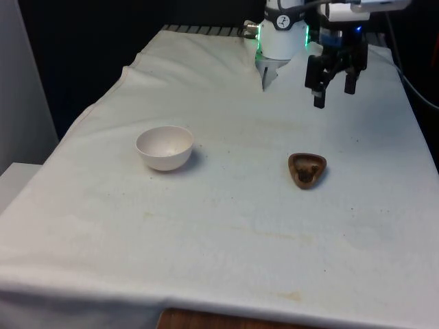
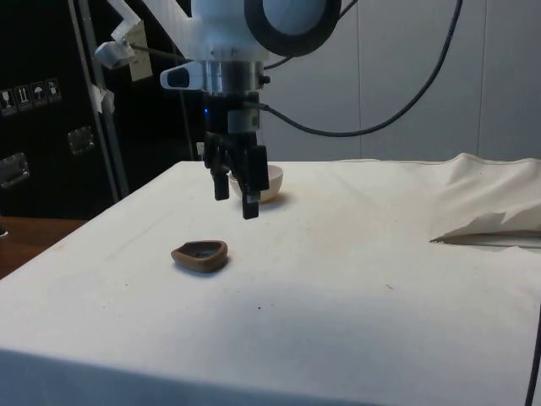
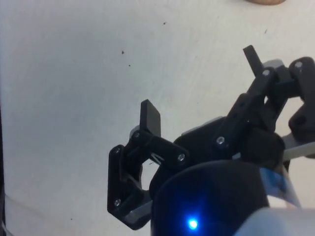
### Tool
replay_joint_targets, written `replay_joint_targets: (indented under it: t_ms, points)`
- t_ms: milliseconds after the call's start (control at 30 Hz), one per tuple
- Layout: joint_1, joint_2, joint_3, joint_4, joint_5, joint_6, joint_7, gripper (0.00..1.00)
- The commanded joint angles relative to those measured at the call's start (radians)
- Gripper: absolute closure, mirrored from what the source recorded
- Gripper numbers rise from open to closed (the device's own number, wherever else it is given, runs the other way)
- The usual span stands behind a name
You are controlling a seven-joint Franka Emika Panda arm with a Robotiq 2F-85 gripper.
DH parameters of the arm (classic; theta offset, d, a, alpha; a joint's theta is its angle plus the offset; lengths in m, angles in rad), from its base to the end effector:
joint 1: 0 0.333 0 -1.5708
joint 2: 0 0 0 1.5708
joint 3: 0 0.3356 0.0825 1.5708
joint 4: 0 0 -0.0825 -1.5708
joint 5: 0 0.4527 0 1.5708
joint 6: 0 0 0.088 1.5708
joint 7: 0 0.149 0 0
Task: Pour the coffee beans from the cup into the bowl.
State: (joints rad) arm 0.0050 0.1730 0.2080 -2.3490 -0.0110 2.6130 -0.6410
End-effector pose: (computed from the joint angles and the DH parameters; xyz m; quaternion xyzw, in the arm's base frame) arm 0.5572 0.1239 0.1905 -0.9082 -0.4157 -0.0494 0.0043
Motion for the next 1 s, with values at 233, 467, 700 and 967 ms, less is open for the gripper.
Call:
replay_joint_targets:
  t_ms: [233, 467, 700, 967]
  points:
    - [-0.001, 0.015, -0.012, -0.010, 0.000, 0.026, -0.068, 0.00]
    - [-0.004, 0.033, -0.022, -0.016, 0.000, 0.064, -0.153, 0.00]
    - [-0.005, 0.050, -0.030, -0.006, -0.001, 0.073, -0.209, 0.00]
    - [-0.005, 0.075, -0.037, 0.018, -0.001, 0.075, -0.268, 0.00]
